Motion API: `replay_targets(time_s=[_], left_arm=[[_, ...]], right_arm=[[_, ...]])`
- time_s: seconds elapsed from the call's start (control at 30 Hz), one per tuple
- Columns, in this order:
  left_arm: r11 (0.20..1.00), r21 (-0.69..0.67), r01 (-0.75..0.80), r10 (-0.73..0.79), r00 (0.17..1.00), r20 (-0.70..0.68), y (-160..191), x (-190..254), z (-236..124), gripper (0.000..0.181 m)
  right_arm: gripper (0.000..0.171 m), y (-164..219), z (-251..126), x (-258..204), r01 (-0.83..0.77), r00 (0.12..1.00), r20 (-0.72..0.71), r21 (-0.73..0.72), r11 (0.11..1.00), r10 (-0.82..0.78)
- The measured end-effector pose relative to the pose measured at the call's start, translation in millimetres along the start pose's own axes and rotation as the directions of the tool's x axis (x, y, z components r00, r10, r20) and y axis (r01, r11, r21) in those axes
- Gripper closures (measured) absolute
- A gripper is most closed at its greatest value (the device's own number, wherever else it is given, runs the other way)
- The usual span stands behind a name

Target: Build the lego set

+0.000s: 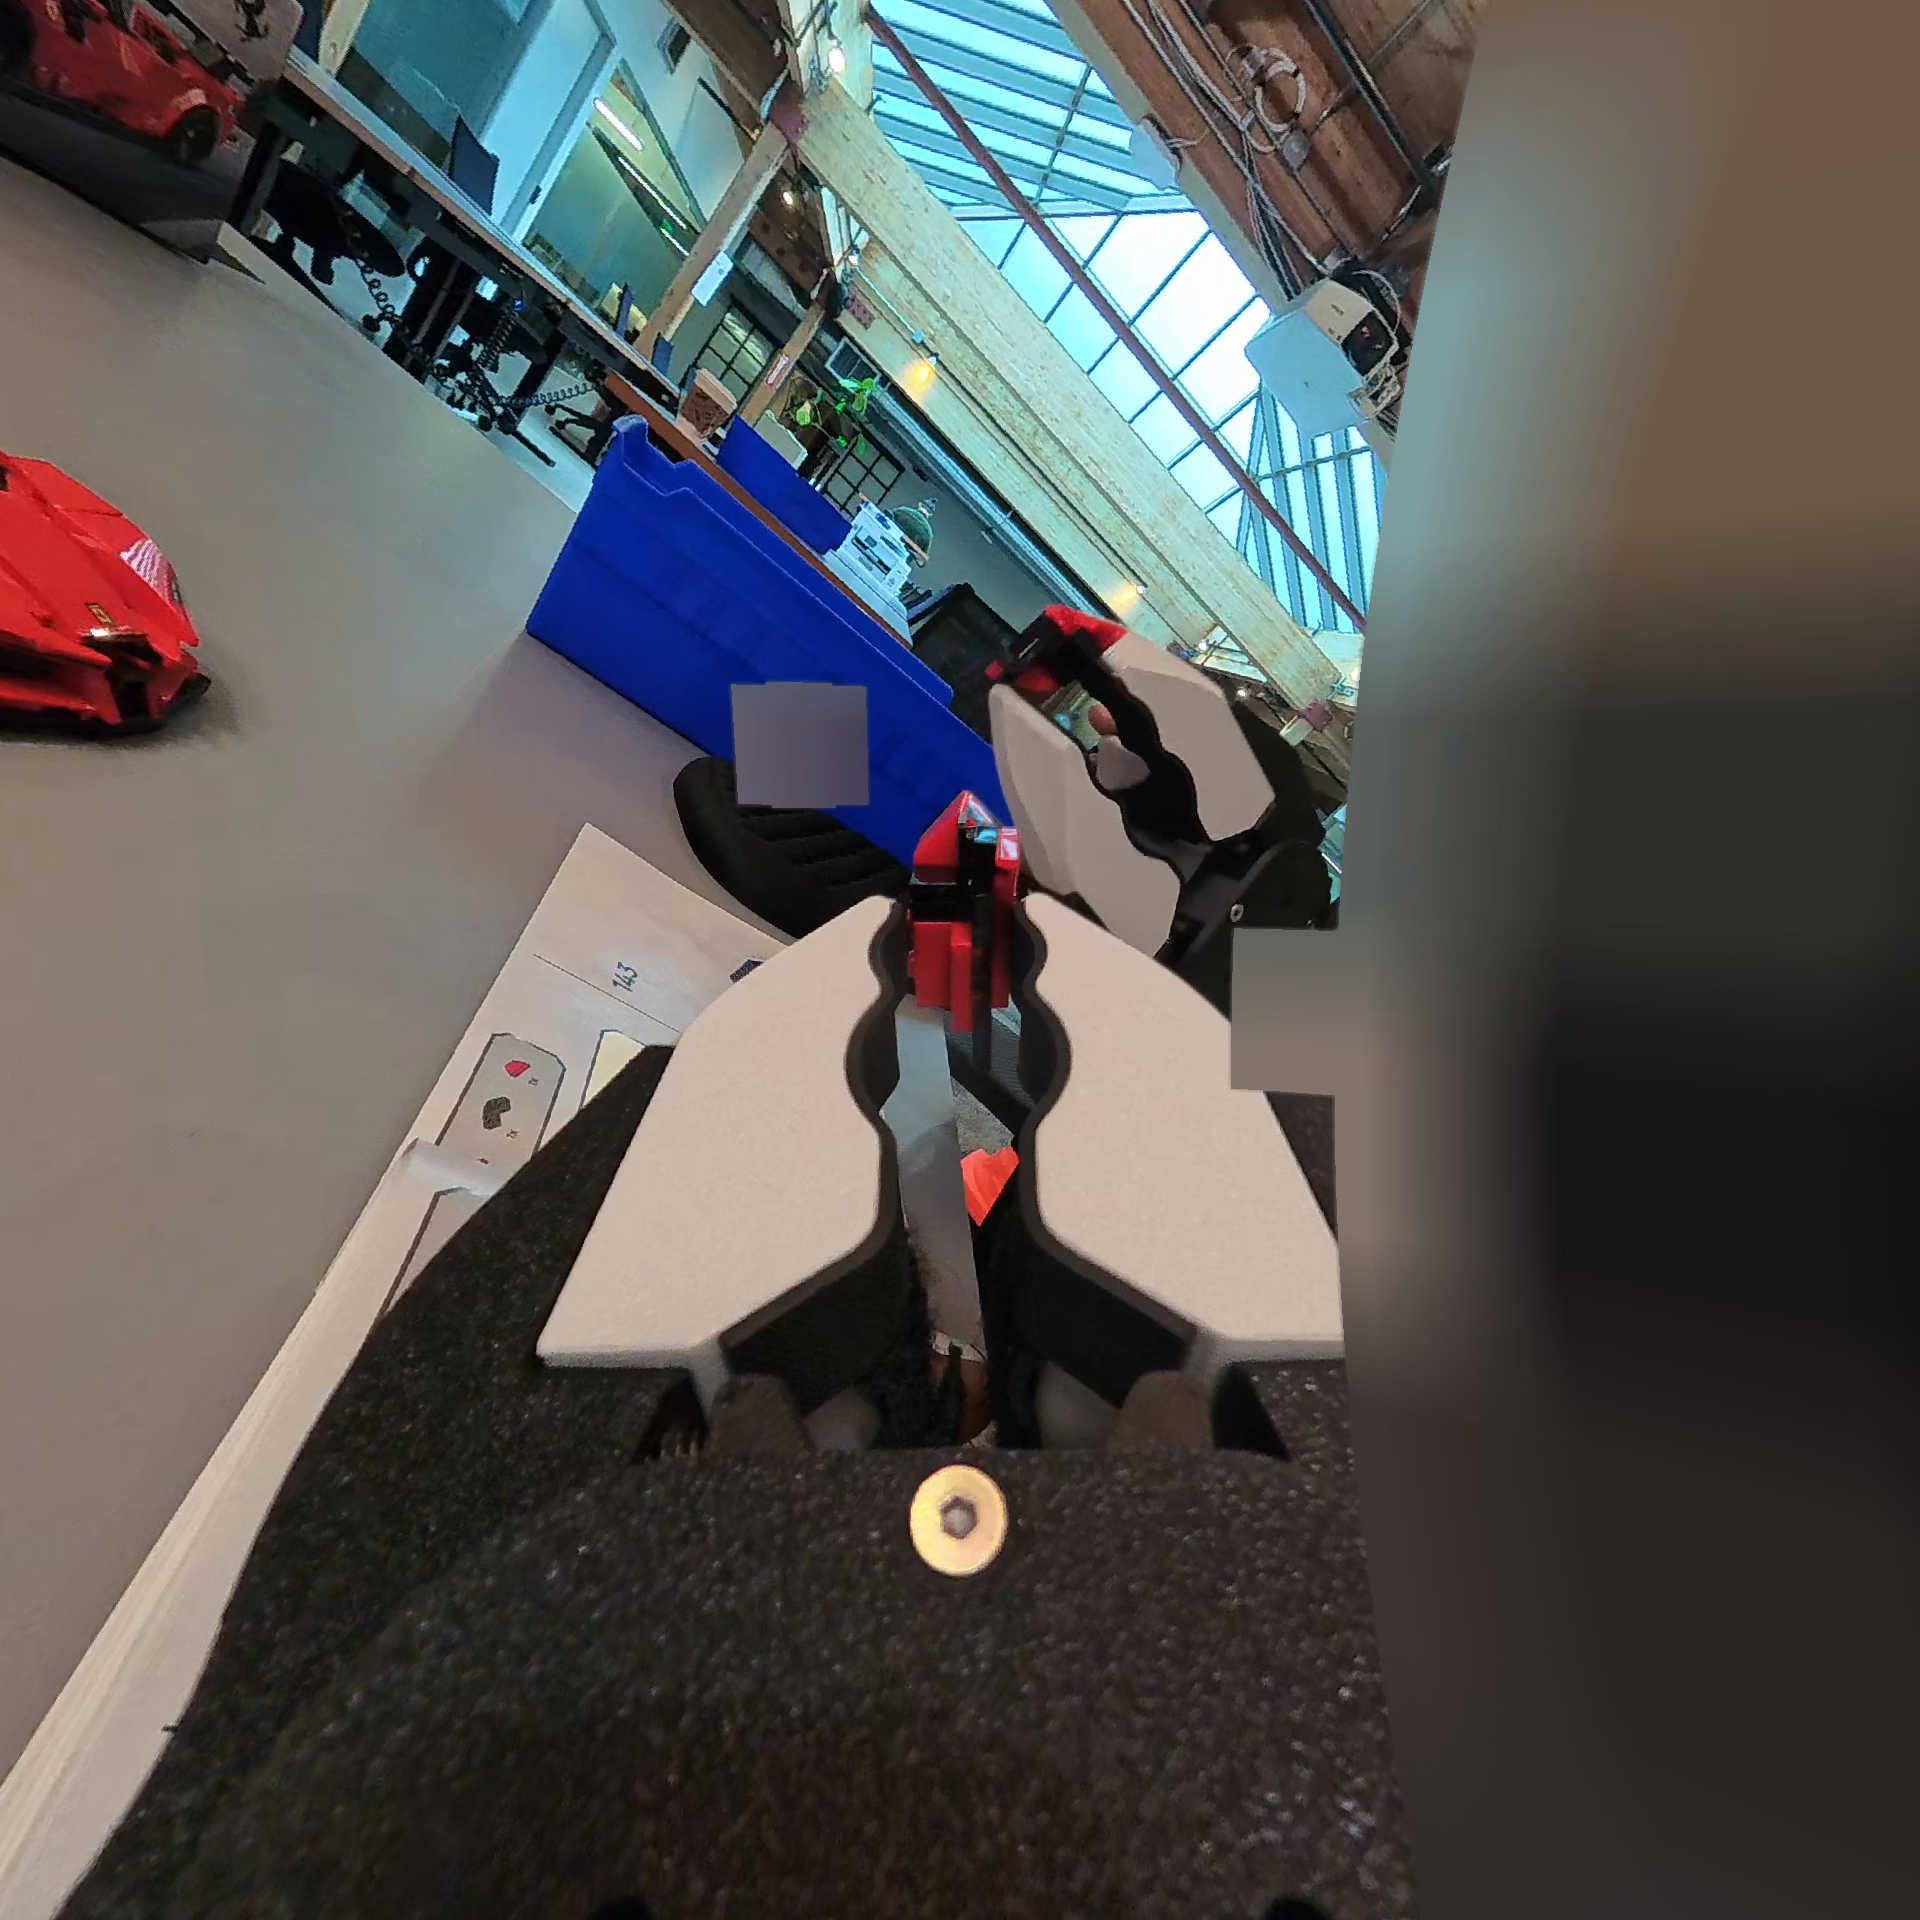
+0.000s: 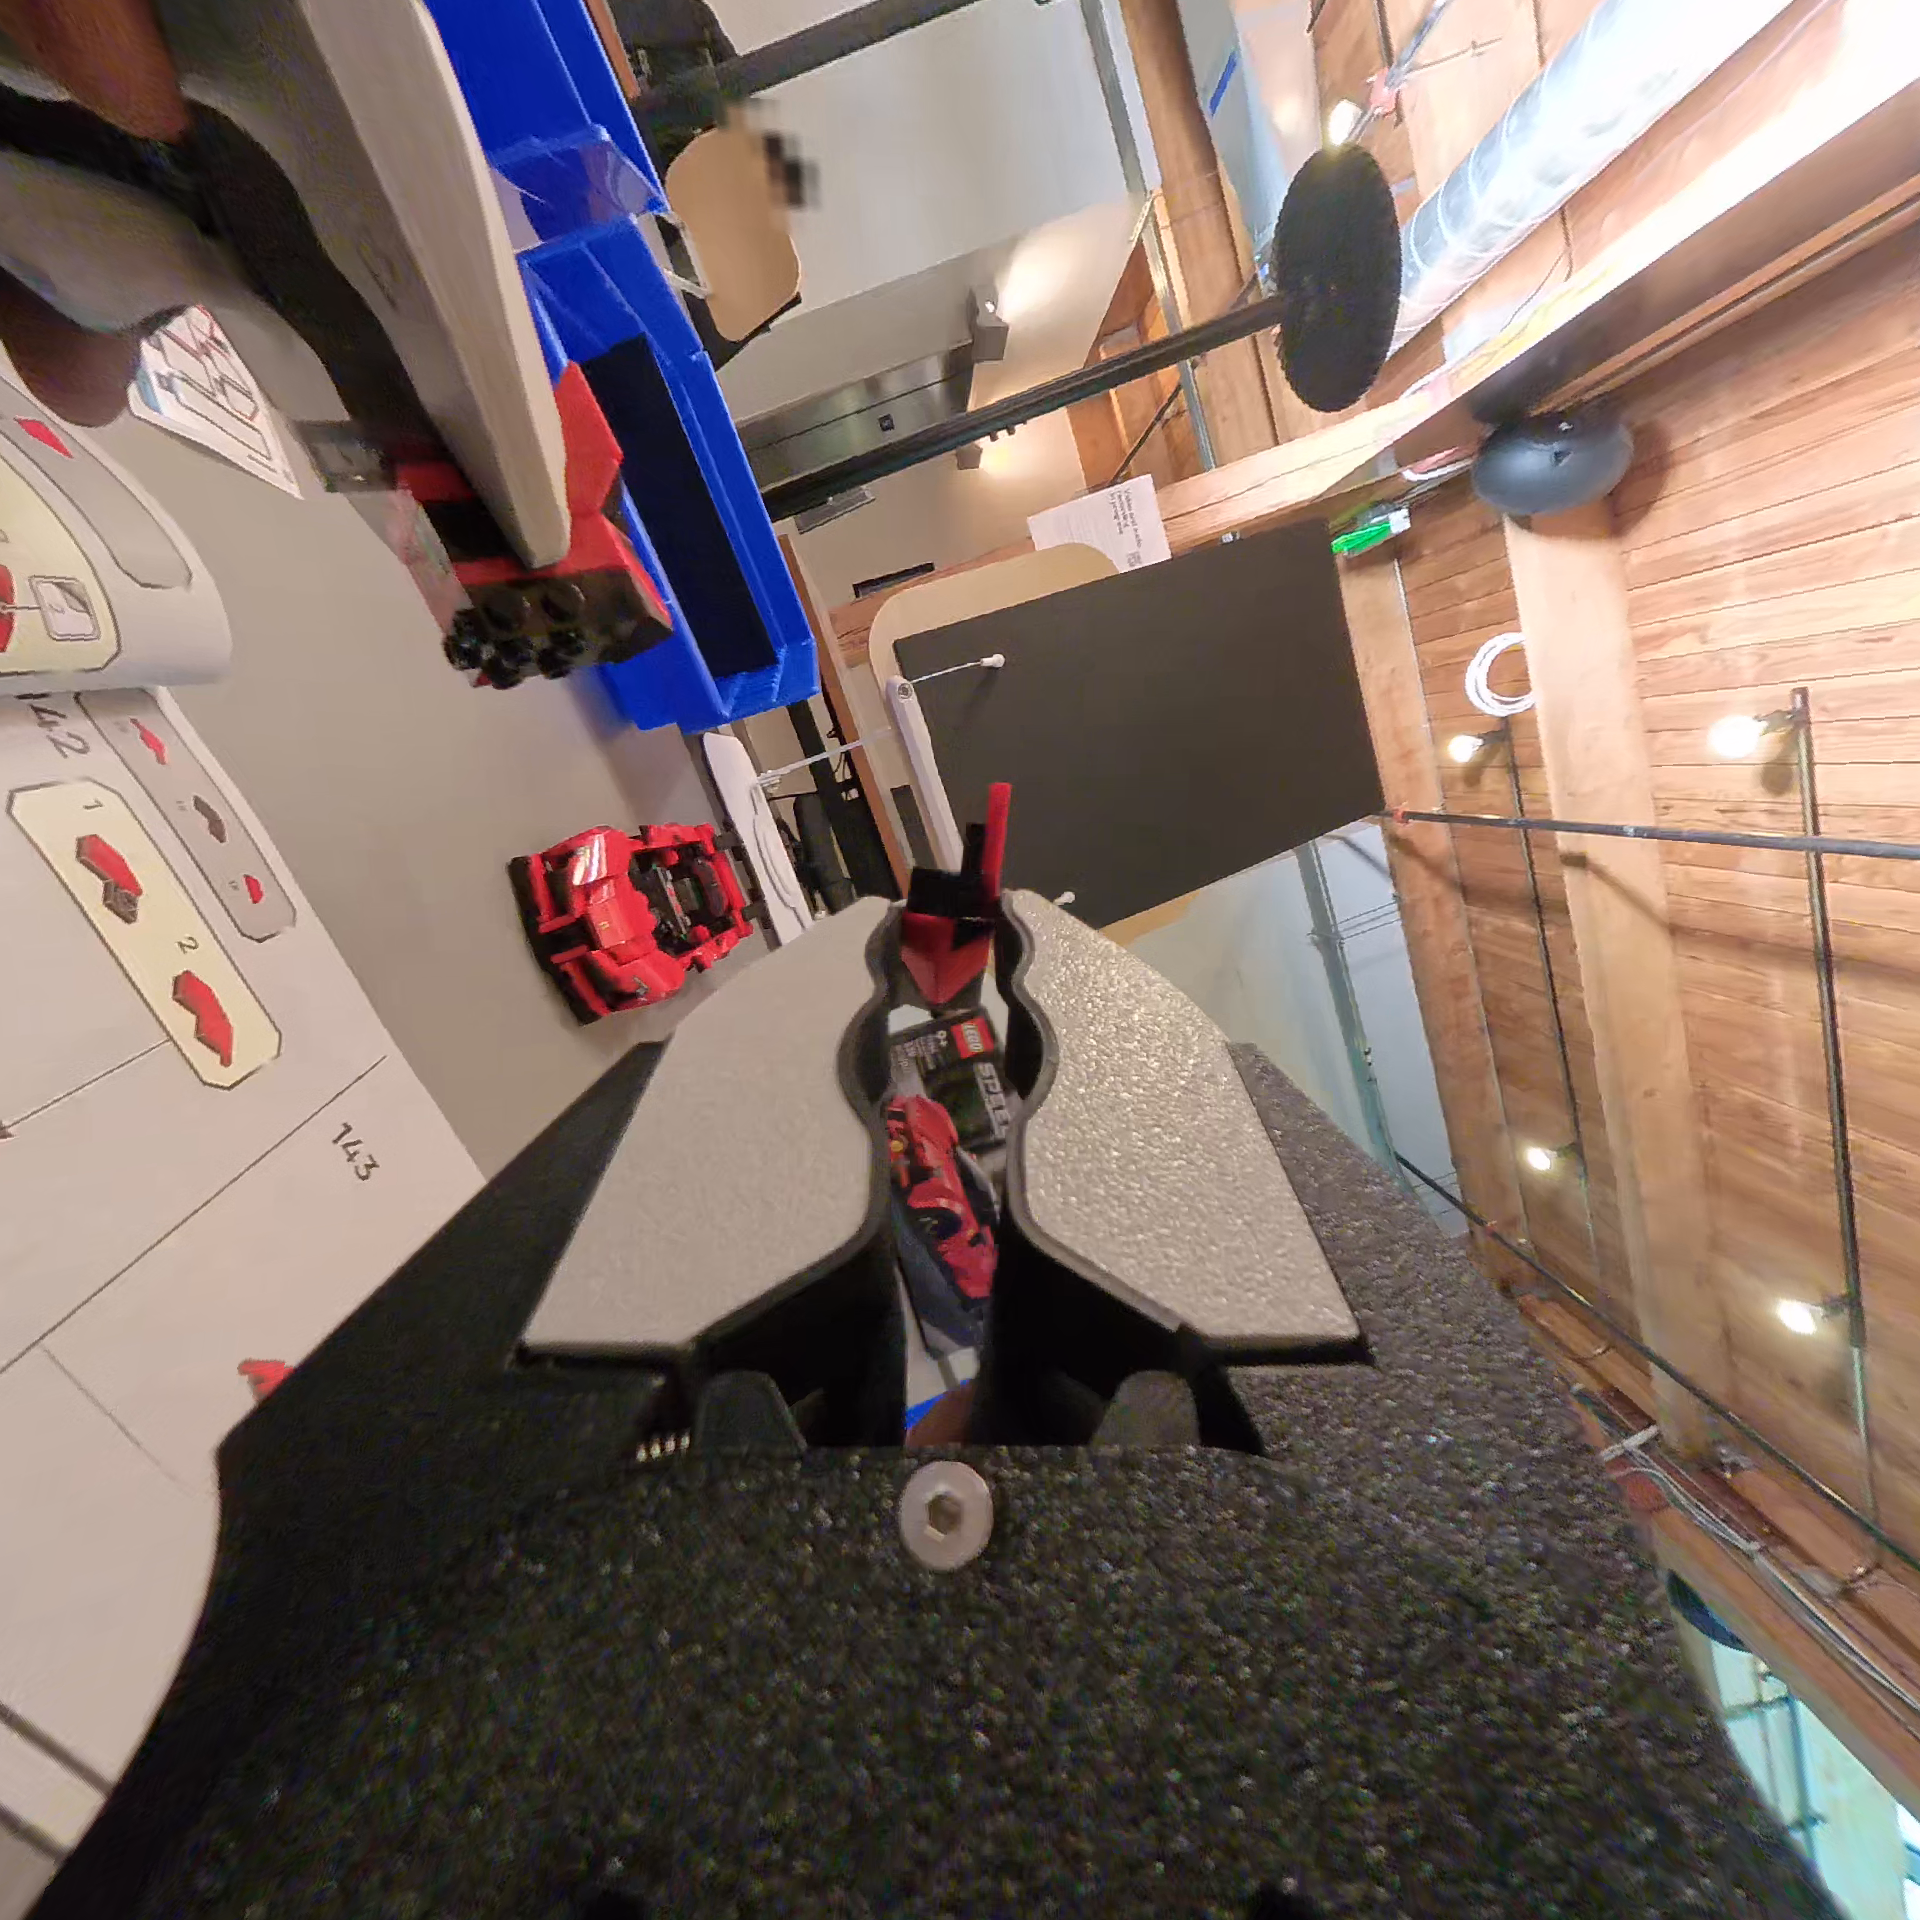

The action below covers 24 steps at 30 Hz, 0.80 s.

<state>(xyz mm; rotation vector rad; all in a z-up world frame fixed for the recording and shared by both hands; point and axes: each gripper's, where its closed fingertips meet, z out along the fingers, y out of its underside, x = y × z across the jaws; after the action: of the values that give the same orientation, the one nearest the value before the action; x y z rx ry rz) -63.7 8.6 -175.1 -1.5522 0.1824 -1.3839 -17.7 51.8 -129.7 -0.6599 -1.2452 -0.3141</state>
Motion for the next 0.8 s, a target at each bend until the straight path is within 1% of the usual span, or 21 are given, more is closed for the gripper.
replay_targets(time_s=[0.1, 0.27, 0.33, 0.4, 0.5, 0.67, 0.8], left_arm=[[1.0, -0.002, 0.0, 0.0, 1.0, 0.002, 0, 0, 0, 0.163], [1.0, -0.006, -0.003, 0.003, 1.0, 0.006, 1, -1, 1, 0.163], [1.0, -0.005, -0.004, 0.004, 1.0, 0.006, 1, 0, 1, 0.163], [1.0, -0.004, -0.005, 0.005, 1.0, 0.005, 1, 0, 1, 0.163], [1.0, -0.003, -0.007, 0.007, 1.0, 0.004, 1, 0, 0, 0.163], [1.0, -0.003, -0.009, 0.009, 1.0, 0.002, 1, 0, 0, 0.163], [1.0, -0.004, -0.01, 0.01, 1.0, 0.003, 1, 0, 1, 0.163]], right_arm=[[0.154, -2, -3, 4, 0.016, 1.0, -0.027, 0.02, 1.0, -0.016], [0.154, -20, -14, 12, -0.014, 0.998, -0.066, 0.157, 0.987, 0.025], [0.154, -33, -23, 14, 0.06, 0.994, -0.104, 0.236, 0.97, -0.036], [0.155, -47, -32, 12, 0.177, 0.979, -0.154, 0.308, 0.935, -0.135], [0.154, -56, -38, 9, 0.341, 0.932, -0.236, 0.325, 0.882, -0.274], [0.154, -63, -43, 9, 0.453, 0.882, -0.301, 0.321, 0.832, -0.364], [0.154, -65, -45, 9, 0.495, 0.858, -0.323, 0.317, 0.809, -0.399]])
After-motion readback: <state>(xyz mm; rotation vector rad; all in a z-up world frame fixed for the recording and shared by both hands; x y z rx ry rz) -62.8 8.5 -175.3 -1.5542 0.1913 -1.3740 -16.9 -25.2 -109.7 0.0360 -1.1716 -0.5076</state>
